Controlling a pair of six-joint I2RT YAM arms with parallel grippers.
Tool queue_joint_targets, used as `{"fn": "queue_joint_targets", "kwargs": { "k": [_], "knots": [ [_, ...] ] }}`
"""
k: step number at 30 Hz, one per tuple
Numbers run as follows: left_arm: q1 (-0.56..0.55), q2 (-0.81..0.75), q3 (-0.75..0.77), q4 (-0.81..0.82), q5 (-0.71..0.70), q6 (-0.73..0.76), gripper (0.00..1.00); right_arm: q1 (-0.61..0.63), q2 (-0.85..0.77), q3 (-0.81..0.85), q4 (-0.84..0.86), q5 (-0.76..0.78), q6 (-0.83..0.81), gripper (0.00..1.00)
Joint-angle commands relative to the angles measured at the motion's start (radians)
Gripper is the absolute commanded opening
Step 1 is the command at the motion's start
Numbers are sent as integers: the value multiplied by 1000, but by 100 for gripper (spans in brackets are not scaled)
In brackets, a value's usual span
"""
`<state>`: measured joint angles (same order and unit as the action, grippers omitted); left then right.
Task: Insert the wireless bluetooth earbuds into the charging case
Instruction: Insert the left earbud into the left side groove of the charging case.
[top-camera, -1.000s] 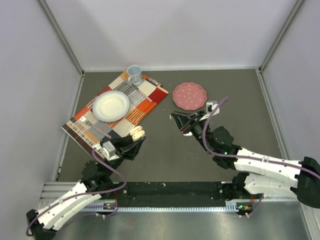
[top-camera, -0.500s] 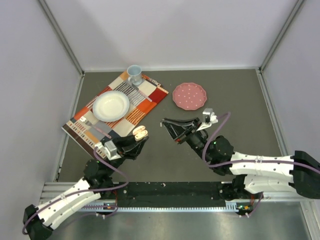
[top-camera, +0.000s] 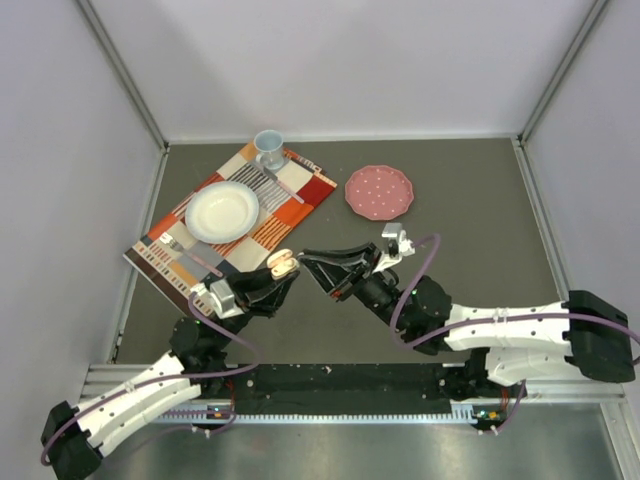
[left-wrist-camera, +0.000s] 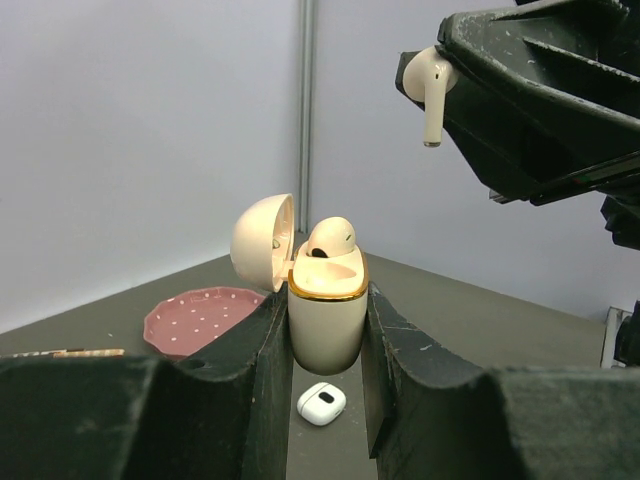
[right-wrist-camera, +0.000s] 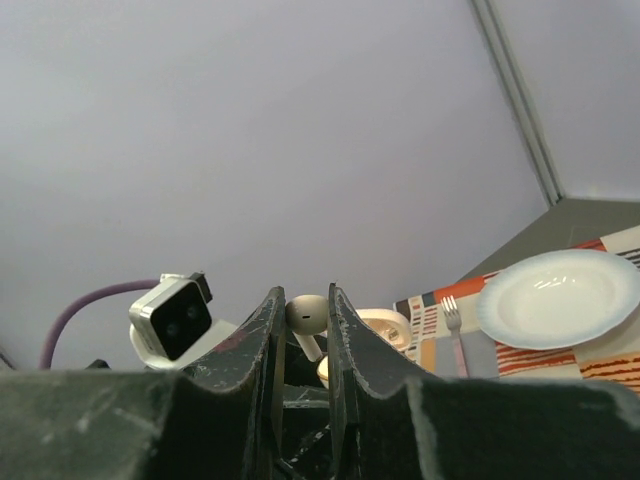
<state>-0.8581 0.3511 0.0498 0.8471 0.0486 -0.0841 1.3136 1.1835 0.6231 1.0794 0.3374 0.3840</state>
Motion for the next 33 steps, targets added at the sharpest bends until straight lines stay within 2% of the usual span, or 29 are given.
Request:
{"fn": "queue_joint_targets", "kwargs": {
  "k": [1,16,33],
  "knots": [
    [1,15,-45,96,10,-17,0,27,39,70,59,-46,-19,0],
    [2,3,-45,112,51,4,0,35,133,162,-22,-118,-8,0],
    [2,-9,-71,118,59,1,0,41,182,164,-35,-69,-79,0]
  ]
}}
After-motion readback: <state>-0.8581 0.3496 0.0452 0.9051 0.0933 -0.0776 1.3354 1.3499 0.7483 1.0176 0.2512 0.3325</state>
